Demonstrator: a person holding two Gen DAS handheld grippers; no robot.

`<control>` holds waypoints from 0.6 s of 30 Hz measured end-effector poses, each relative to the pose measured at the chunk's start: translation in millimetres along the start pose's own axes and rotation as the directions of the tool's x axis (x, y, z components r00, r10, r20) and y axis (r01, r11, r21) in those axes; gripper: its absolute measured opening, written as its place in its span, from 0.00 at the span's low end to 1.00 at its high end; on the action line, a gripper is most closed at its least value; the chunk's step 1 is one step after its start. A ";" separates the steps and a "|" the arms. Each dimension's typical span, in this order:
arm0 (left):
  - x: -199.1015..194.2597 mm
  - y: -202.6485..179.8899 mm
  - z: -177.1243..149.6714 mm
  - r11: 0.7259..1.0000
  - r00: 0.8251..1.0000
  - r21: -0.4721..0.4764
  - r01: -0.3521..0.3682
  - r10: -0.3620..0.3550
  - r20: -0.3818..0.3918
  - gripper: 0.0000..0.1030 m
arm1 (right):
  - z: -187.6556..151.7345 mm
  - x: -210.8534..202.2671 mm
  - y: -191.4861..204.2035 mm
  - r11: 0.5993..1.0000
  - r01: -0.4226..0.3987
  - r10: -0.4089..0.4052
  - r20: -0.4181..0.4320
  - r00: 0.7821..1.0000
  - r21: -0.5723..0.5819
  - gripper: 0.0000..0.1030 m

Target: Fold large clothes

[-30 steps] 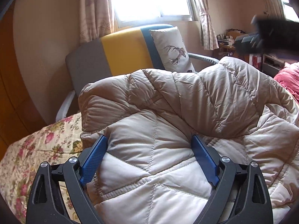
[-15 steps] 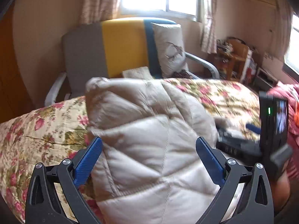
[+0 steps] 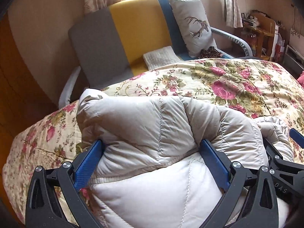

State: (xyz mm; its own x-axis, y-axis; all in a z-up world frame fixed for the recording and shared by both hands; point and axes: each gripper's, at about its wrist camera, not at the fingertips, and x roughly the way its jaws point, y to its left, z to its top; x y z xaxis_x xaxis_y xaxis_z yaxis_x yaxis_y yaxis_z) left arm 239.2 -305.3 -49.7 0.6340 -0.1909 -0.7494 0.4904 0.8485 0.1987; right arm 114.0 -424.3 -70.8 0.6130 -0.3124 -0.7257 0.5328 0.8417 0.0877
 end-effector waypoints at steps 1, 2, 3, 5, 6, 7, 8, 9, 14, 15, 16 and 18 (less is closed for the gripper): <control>6.6 2.7 -0.3 1.000 1.000 -0.012 0.020 -0.020 -0.013 0.97 | -0.2 0.1 1.3 1.000 0.009 -0.009 0.000 1.000 -0.003 0.98; 13.6 5.7 -0.6 0.999 0.999 -0.026 0.039 -0.040 -0.023 0.97 | 0.2 0.6 3.0 1.000 0.020 -0.020 -0.001 1.000 -0.008 0.98; 19.7 6.7 -1.0 0.998 0.998 -0.034 0.052 -0.052 -0.029 0.97 | 0.6 1.6 4.8 0.999 0.032 -0.032 -0.001 0.999 -0.015 0.98; 34.4 9.6 -2.6 0.996 0.997 -0.053 0.068 -0.071 -0.044 0.97 | 1.7 3.8 10.6 0.997 0.064 -0.064 0.003 0.998 -0.037 0.98; 38.8 10.1 -3.5 0.996 0.996 -0.062 0.068 -0.071 -0.049 0.97 | 2.3 5.6 13.4 0.996 0.078 -0.078 0.004 0.997 -0.048 0.98; 41.0 9.9 -3.4 0.996 0.996 -0.064 0.064 -0.067 -0.050 0.97 | 3.0 7.2 15.8 0.994 0.091 -0.091 0.004 0.996 -0.058 0.98; 41.4 9.6 -4.3 0.996 0.997 -0.066 0.059 -0.062 -0.047 0.97 | 3.1 8.8 17.2 0.993 0.098 -0.098 0.003 0.995 -0.065 0.98; 40.1 9.4 -5.5 0.996 0.997 -0.067 0.056 -0.059 -0.040 0.97 | 2.8 9.5 17.6 0.993 0.099 -0.099 0.001 0.995 -0.069 0.98; 0.7 13.7 -18.8 0.993 0.996 -0.083 0.085 -0.084 0.005 0.96 | -2.8 5.8 13.0 0.995 0.080 -0.078 0.031 0.996 -0.066 0.98; -10.6 14.4 -23.8 0.989 0.993 -0.094 0.115 -0.114 0.018 0.96 | -3.2 6.1 10.9 0.996 0.071 -0.069 0.029 0.997 -0.058 0.98; -24.9 14.5 -31.1 0.982 0.988 -0.106 0.156 -0.153 0.036 0.96 | -3.0 6.7 9.0 0.997 0.062 -0.060 0.025 0.998 -0.050 0.98; -46.0 9.3 -45.8 0.975 0.978 -0.091 0.201 -0.195 0.078 0.96 | -2.0 7.2 6.9 0.998 0.051 -0.050 0.021 0.999 -0.041 0.98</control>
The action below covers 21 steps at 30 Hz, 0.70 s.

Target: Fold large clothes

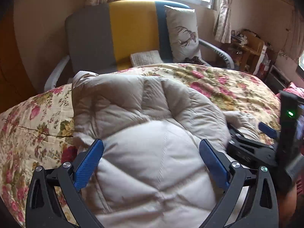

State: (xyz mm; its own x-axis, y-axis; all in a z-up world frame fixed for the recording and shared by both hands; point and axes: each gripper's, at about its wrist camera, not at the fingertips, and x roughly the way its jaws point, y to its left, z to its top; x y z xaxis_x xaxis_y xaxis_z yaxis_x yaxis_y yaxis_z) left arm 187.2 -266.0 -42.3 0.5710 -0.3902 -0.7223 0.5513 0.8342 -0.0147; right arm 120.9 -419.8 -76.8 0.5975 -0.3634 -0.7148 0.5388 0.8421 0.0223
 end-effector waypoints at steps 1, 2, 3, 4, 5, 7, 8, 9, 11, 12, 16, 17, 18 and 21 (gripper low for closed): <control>-8.5 -8.9 -10.5 0.999 1.000 0.039 0.002 -0.003 0.013 0.96 | 0.0 -0.9 -0.3 1.000 0.000 0.000 0.004 1.000 0.001 0.98; -11.6 -15.7 -17.8 0.997 1.000 0.071 -0.016 0.014 0.024 0.96 | -0.5 -2.4 -0.3 1.000 0.000 0.000 0.011 1.000 0.001 0.98; -15.2 -22.4 -26.0 0.994 0.998 0.104 -0.045 0.040 0.051 0.96 | -0.9 -4.0 -0.5 1.000 -0.001 0.001 0.018 1.000 0.000 0.98; -18.3 -28.3 -33.9 0.989 0.995 0.128 -0.071 0.061 0.085 0.96 | -1.6 -6.2 -0.6 1.000 0.000 0.000 0.026 1.000 -0.002 0.98; -19.4 -31.3 -39.3 0.987 0.992 0.136 -0.083 0.070 0.103 0.96 | -2.4 -8.8 -1.0 1.000 -0.001 0.002 0.034 0.999 -0.008 0.98; -19.6 -33.4 -44.8 0.987 0.991 0.141 -0.079 0.063 0.115 0.96 | -2.4 -14.4 -3.4 0.999 -0.009 0.010 0.031 0.999 -0.048 0.98; -19.6 -35.8 -46.2 0.985 0.992 0.155 -0.073 0.055 0.118 0.96 | -1.0 -20.2 -6.1 0.997 -0.002 0.004 0.030 1.000 -0.079 0.98; -20.1 -37.2 -47.0 0.984 0.991 0.166 -0.070 0.050 0.121 0.96 | 0.9 -28.9 -9.3 0.995 0.018 -0.014 0.036 0.999 -0.099 0.98; -21.2 -40.3 -49.4 0.979 0.989 0.185 -0.084 0.060 0.134 0.96 | 6.1 -57.2 -18.3 0.994 0.067 -0.060 0.079 0.995 -0.082 0.98; -21.3 -41.4 -50.5 0.977 0.988 0.189 -0.095 0.069 0.141 0.96 | 7.7 -74.7 -21.8 0.995 0.077 -0.069 0.116 0.991 -0.066 0.98; -20.9 -39.4 -50.8 0.979 0.987 0.180 -0.098 0.072 0.147 0.96 | 1.8 -114.0 -7.3 0.986 0.083 -0.054 0.193 0.980 -0.146 0.98; -21.2 -38.7 -50.6 0.979 0.987 0.179 -0.096 0.070 0.148 0.96 | -1.6 -109.5 -1.2 0.980 0.082 -0.051 0.170 0.984 -0.179 0.98; -21.8 -37.9 -50.9 0.980 0.987 0.177 -0.094 0.067 0.149 0.96 | -6.0 -100.8 3.5 0.976 0.076 -0.049 0.138 0.989 -0.202 0.98; -29.2 -33.3 -48.2 0.983 0.992 0.172 -0.059 0.038 0.124 0.96 | -23.1 -72.4 -5.4 0.989 0.035 -0.023 0.081 0.996 -0.143 0.98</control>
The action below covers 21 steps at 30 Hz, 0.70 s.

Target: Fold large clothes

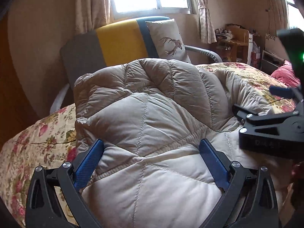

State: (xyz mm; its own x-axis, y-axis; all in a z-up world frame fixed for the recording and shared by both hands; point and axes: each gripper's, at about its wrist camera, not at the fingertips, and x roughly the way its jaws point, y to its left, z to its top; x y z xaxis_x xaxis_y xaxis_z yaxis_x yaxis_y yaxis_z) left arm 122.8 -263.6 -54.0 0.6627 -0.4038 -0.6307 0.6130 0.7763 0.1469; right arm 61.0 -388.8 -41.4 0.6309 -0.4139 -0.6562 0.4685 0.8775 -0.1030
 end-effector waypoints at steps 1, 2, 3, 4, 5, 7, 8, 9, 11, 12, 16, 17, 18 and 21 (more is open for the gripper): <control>-2.6 4.2 5.8 1.000 0.999 -0.005 0.028 -0.028 -0.023 0.96 | -6.7 6.6 -8.0 0.998 -0.035 0.035 -0.004 0.999 0.054 0.98; -6.5 10.4 15.8 0.999 0.998 -0.011 0.047 -0.047 -0.031 0.96 | -12.4 13.3 -15.2 0.992 -0.059 0.061 -0.017 0.998 0.108 0.98; -9.0 15.6 23.1 0.999 0.999 -0.014 0.038 -0.038 -0.020 0.96 | -16.6 16.2 -21.0 0.987 -0.071 0.075 -0.023 0.997 0.147 0.98; -10.7 24.1 35.8 1.000 1.000 -0.018 -0.003 0.003 0.003 0.96 | -19.0 16.8 -23.8 0.984 -0.075 0.079 -0.019 0.997 0.163 0.98; -9.4 30.7 47.4 0.999 0.999 -0.024 -0.037 0.038 0.013 0.96 | -20.5 16.3 -24.2 0.983 -0.078 0.081 -0.011 0.997 0.164 0.98; 5.9 43.9 70.3 0.997 0.998 -0.039 -0.070 0.069 -0.012 0.96 | -21.3 15.5 -23.6 0.984 -0.078 0.079 -0.001 0.997 0.163 0.98; 17.2 47.8 80.0 0.995 0.996 -0.041 -0.089 0.088 -0.028 0.96 | -21.8 15.0 -23.3 0.984 -0.077 0.077 0.004 0.997 0.164 0.98; 30.5 50.8 86.8 0.994 0.993 -0.035 -0.108 0.106 -0.050 0.96 | -22.7 15.0 -23.6 0.983 -0.077 0.077 0.009 0.997 0.166 0.98; 64.8 51.8 96.9 0.987 0.979 0.002 -0.163 0.162 -0.123 0.96 | -25.7 14.6 -23.9 0.981 -0.083 0.081 0.016 0.997 0.175 0.98; 75.5 51.3 97.8 0.984 0.975 0.013 -0.179 0.179 -0.134 0.97 | -27.0 14.6 -24.1 0.980 -0.085 0.083 0.018 0.996 0.178 0.98; 132.3 49.8 81.7 0.987 0.958 0.024 -0.160 0.161 -0.239 0.97 | -27.7 20.7 -27.9 0.974 -0.099 0.099 0.012 0.995 0.205 0.98; 137.1 52.9 77.8 0.987 0.959 0.005 -0.161 0.158 -0.235 0.97 | -27.4 23.0 -28.6 0.971 -0.108 0.109 0.008 0.994 0.215 0.98; 139.3 54.8 74.7 0.987 0.960 -0.006 -0.162 0.157 -0.231 0.97 | -26.9 25.3 -28.3 0.968 -0.119 0.122 0.001 0.993 0.222 0.98; 136.3 59.5 70.8 0.988 0.965 -0.015 -0.155 0.148 -0.218 0.97 | -26.2 28.7 -27.3 0.968 -0.129 0.135 -0.009 0.991 0.217 0.98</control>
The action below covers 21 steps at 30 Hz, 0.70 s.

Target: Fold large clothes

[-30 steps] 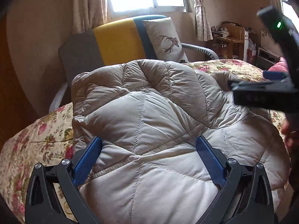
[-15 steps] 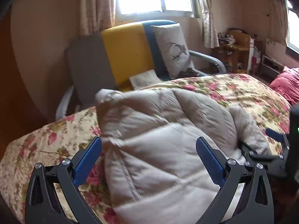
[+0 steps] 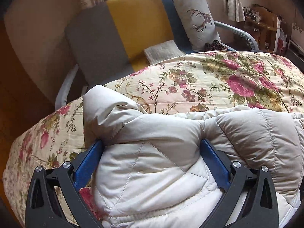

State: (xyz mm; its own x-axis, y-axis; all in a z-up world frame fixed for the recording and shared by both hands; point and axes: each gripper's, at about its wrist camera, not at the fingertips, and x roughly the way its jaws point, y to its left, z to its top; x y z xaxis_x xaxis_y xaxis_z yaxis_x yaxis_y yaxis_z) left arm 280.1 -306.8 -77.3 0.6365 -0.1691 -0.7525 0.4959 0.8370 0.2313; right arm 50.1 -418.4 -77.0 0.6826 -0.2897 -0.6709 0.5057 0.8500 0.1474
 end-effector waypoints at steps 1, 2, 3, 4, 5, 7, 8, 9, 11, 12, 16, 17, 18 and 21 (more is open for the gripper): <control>-5.8 3.0 -1.1 1.000 1.000 -0.001 0.016 -0.016 0.009 0.97 | -0.4 -0.8 0.9 1.000 0.005 -0.005 0.003 1.000 -0.010 0.98; -11.1 5.6 -3.1 1.000 0.999 -0.002 0.031 -0.031 0.015 0.97 | -1.0 -1.6 1.4 1.000 0.007 -0.007 0.005 1.000 -0.018 0.98; -19.3 10.7 -7.0 0.999 0.998 -0.013 0.051 -0.051 0.021 0.97 | -1.7 -2.3 1.8 1.000 0.008 -0.008 0.006 1.000 -0.023 0.98; -28.4 13.2 -11.1 0.997 0.997 -0.030 0.070 -0.069 0.027 0.97 | -2.2 -3.0 1.8 1.000 0.008 -0.008 0.007 1.000 -0.025 0.98; -37.1 17.7 -17.1 0.993 0.995 -0.059 0.100 -0.098 0.034 0.97 | -2.3 -3.1 1.4 1.000 0.007 -0.007 0.007 1.000 -0.025 0.98; -54.3 28.7 -34.7 0.974 0.984 -0.137 0.178 -0.173 0.049 0.97 | -1.9 -2.7 0.1 1.000 0.002 -0.001 0.003 1.000 -0.017 0.98; -61.0 30.8 -43.2 0.963 0.978 -0.169 0.208 -0.201 0.061 0.97 | -2.1 -2.9 -0.1 1.000 0.000 0.000 0.003 1.000 -0.016 0.98; -69.4 34.7 -52.7 0.947 0.968 -0.203 0.250 -0.238 0.081 0.97 | -2.5 -3.3 0.2 1.000 0.001 -0.001 0.004 1.000 -0.017 0.98; -84.4 40.4 -72.8 0.899 0.936 -0.260 0.352 -0.335 0.108 0.97 | -2.4 -3.6 -0.1 1.000 0.002 -0.002 0.005 1.000 -0.015 0.98; -89.2 40.9 -81.8 0.880 0.922 -0.274 0.388 -0.371 0.112 0.97 | -2.2 -3.6 -0.5 1.000 0.000 0.000 0.004 1.000 -0.012 0.98; -104.8 28.4 -114.1 0.895 0.922 -0.225 0.386 -0.362 0.139 0.97 | -0.6 -5.3 -2.3 1.000 -0.015 0.015 -0.009 1.000 -0.009 0.98; -105.4 28.2 -118.7 0.899 0.924 -0.222 0.378 -0.354 0.142 0.97 | 1.1 -6.4 -2.8 1.000 -0.023 0.023 -0.021 1.000 -0.010 0.98; -105.6 28.2 -122.1 0.896 0.925 -0.232 0.377 -0.352 0.144 0.97 | 4.1 -7.7 -3.1 0.999 -0.030 0.029 -0.038 0.999 -0.013 0.98; -102.9 31.1 -125.6 0.880 0.921 -0.275 0.388 -0.367 0.128 0.97 | 12.8 -21.0 -5.3 0.999 -0.039 0.036 -0.074 0.997 -0.034 0.98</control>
State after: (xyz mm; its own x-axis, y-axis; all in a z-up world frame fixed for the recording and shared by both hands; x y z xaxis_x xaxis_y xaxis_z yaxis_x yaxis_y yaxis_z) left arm 155.8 -198.0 -70.1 0.4801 -0.5294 -0.6994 0.5212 0.8135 -0.2580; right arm 39.9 -422.5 -54.4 0.6593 -0.2254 -0.7173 0.4604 0.8753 0.1482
